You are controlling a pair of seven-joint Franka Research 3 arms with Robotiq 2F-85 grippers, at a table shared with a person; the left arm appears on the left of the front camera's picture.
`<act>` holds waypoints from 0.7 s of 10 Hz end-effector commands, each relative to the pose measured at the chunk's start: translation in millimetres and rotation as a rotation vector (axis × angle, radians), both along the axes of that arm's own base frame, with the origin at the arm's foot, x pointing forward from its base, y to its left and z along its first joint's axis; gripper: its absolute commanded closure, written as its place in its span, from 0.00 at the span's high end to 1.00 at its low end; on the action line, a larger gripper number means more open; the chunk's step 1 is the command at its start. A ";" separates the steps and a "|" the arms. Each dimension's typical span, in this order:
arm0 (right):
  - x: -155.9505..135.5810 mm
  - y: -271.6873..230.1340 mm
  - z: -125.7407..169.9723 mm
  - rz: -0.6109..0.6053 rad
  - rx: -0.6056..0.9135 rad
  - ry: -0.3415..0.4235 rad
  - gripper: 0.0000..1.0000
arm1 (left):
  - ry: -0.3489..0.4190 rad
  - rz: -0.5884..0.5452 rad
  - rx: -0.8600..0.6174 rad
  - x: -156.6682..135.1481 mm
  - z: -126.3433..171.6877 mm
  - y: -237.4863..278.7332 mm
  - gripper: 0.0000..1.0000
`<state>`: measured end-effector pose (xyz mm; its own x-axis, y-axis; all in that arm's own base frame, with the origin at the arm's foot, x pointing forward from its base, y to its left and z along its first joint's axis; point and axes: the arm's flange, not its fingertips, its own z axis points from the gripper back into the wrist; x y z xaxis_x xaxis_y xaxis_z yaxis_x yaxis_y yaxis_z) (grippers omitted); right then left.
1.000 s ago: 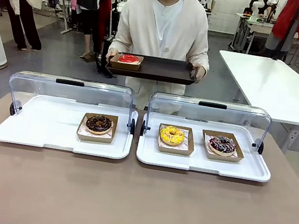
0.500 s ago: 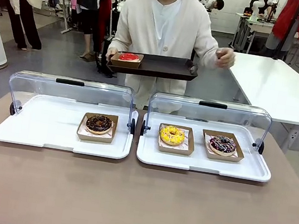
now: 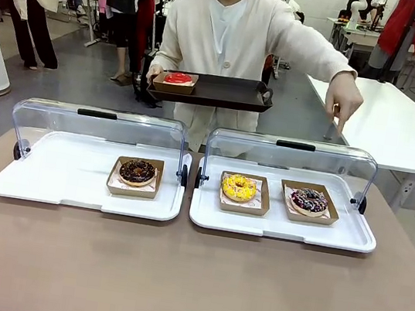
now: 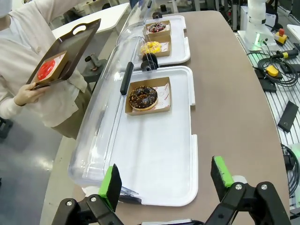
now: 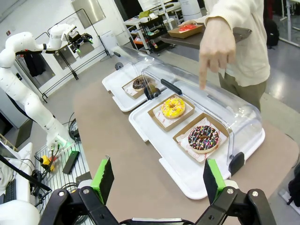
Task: Provide the desired donut to the person.
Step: Pick up and lift the Paper togo box containing the Donut pointed at by the person.
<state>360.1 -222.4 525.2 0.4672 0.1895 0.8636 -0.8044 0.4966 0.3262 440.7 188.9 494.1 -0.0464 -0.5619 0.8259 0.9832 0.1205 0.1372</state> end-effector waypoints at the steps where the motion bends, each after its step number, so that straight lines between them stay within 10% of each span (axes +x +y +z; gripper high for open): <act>1: 0.3 -0.8 -0.2 0.010 0.006 -0.015 1.00 | -0.001 0.003 -0.015 1.1 2.5 1.6 1.00; 7: 0.3 -0.8 -0.2 0.010 0.006 -0.015 1.00 | -0.001 0.003 -0.015 1.1 2.5 1.6 1.00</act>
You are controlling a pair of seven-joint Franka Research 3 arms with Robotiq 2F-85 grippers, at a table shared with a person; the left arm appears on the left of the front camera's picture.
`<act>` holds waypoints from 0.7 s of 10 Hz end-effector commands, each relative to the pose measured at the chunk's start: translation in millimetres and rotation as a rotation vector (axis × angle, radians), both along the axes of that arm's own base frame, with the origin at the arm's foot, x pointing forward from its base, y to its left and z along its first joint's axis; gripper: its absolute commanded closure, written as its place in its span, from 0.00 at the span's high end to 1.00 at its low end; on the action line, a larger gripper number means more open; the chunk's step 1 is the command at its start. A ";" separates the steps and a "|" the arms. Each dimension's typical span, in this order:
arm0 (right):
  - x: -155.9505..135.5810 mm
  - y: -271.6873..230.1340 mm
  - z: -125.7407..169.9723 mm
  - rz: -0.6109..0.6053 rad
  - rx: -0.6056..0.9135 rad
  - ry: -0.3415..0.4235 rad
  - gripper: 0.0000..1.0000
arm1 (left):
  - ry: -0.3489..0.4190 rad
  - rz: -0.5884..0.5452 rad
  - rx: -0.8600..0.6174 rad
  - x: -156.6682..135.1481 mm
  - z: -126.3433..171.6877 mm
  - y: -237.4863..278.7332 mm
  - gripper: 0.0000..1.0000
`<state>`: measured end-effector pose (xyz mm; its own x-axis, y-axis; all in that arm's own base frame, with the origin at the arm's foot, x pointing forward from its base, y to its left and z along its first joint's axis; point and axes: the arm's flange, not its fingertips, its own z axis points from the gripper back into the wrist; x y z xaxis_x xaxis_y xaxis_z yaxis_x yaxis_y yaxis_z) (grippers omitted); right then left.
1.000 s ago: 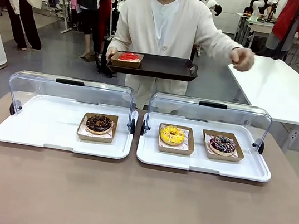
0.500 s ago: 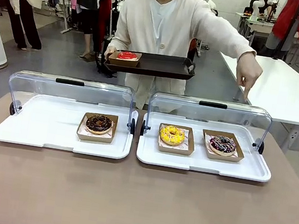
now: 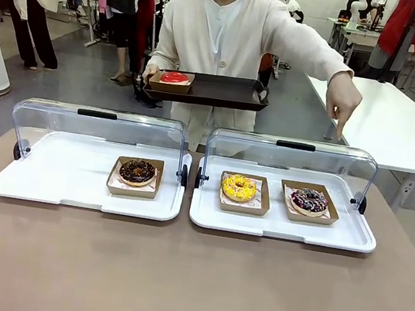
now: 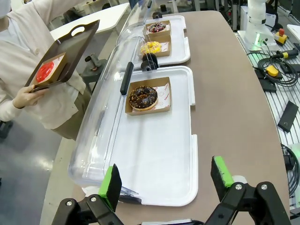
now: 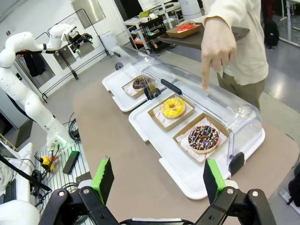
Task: Provide the desired donut to the person.
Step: Pick up and lift the Paper togo box containing the Donut pointed at by the person.
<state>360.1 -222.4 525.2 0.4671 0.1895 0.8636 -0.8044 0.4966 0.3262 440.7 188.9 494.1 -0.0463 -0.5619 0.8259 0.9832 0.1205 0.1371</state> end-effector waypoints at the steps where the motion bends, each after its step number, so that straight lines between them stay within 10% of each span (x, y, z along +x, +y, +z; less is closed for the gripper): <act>1: 0.3 -0.8 -0.2 0.010 0.006 -0.015 1.00 | -0.001 0.003 -0.015 1.1 2.5 1.5 1.00; 7: 0.3 -0.8 -0.2 0.010 0.006 -0.015 1.00 | -0.001 0.003 -0.015 1.1 2.5 1.5 1.00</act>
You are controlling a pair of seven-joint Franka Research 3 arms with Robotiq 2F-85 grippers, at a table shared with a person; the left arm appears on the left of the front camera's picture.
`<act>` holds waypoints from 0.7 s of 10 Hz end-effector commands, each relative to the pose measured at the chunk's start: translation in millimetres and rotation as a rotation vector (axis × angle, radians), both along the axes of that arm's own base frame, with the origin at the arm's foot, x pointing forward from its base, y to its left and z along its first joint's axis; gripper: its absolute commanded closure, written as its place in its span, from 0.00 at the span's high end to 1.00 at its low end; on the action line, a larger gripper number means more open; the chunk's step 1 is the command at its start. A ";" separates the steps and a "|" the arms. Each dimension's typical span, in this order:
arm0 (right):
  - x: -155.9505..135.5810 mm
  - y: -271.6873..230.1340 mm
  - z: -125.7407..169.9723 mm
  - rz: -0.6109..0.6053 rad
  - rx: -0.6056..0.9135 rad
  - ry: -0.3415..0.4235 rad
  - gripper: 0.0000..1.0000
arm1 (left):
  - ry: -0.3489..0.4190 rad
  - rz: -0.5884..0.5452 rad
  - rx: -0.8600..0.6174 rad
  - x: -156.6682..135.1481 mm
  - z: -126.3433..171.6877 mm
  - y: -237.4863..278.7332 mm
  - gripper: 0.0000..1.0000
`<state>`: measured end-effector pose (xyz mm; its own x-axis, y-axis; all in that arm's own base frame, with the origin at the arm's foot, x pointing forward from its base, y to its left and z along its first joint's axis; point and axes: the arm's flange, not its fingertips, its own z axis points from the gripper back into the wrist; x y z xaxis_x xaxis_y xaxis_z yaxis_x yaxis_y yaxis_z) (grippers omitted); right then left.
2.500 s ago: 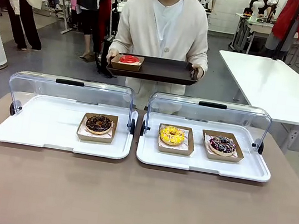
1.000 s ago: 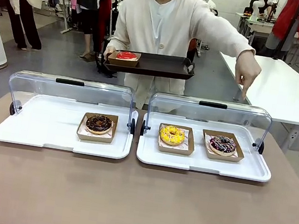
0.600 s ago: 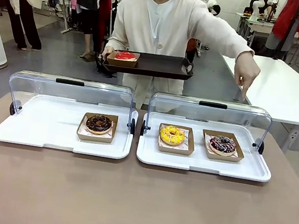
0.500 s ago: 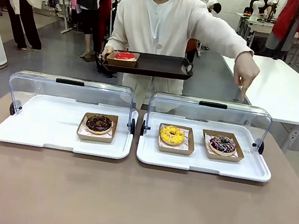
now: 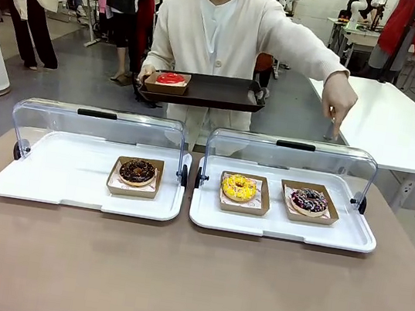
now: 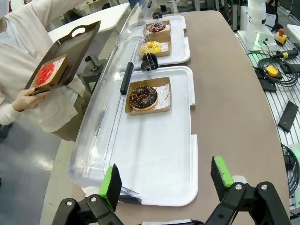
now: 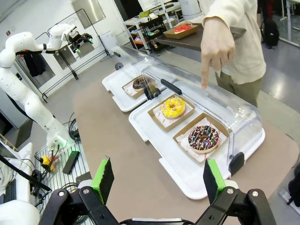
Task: Provide the desired donut to the person.
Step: Pick up and lift the Paper togo box containing the Donut pointed at by the person.
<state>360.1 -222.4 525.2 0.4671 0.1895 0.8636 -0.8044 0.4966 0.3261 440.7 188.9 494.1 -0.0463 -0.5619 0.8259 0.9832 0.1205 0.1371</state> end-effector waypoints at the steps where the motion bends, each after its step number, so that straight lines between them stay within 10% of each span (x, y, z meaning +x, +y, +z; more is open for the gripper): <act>1: 0.3 -0.8 -0.2 0.010 0.006 -0.015 1.00 | -0.001 0.003 -0.015 1.1 2.5 1.5 1.00; 7: 37.7 152.2 63.2 0.243 -0.593 0.172 1.00 | -0.001 0.003 -0.015 1.1 2.5 1.5 1.00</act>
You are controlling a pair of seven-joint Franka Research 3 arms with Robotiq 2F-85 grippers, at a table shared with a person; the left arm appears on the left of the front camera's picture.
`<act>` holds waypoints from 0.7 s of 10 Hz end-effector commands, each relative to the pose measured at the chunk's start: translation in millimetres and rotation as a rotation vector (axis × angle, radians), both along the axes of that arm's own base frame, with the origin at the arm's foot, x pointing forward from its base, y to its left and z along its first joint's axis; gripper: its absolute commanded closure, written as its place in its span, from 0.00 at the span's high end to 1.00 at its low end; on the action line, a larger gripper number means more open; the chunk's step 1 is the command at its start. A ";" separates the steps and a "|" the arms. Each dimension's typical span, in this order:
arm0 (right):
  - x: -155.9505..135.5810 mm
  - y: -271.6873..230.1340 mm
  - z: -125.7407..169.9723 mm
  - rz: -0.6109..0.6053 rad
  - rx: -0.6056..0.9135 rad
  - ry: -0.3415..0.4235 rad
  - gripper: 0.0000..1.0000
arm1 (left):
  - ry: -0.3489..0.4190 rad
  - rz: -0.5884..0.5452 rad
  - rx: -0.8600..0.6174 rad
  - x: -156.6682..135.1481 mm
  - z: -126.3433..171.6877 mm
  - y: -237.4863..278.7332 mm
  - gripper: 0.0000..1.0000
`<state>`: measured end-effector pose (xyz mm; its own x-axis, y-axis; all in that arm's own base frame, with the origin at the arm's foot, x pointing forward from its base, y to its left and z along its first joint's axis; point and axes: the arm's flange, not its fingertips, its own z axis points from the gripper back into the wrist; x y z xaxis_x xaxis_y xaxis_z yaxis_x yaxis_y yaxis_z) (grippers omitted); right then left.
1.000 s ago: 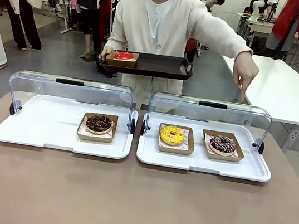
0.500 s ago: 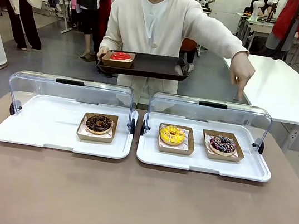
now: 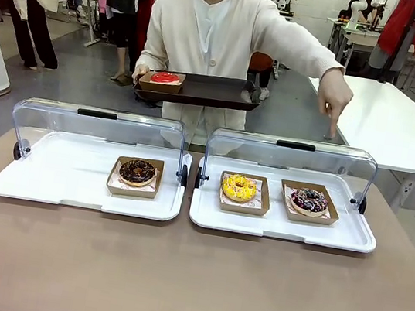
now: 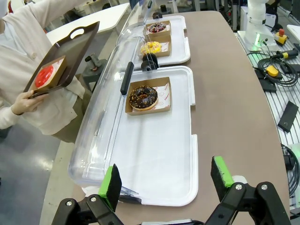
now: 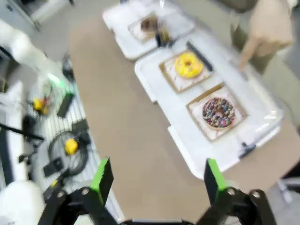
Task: Provide the desired donut to the person.
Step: Pick up and lift the Paper togo box containing the Donut pointed at by the person.
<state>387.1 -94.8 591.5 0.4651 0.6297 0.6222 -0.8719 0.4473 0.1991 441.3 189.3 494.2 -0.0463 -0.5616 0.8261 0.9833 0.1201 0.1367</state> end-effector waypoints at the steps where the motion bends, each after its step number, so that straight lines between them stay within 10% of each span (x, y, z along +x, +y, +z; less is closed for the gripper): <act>1: 19.6 55.1 -9.1 0.046 -0.243 0.082 1.00 | -0.001 0.004 -0.015 0.5 2.4 1.2 1.00; 7: 35.5 148.7 -83.4 0.248 -0.554 0.039 1.00 | -0.001 0.004 -0.015 0.5 2.4 1.2 1.00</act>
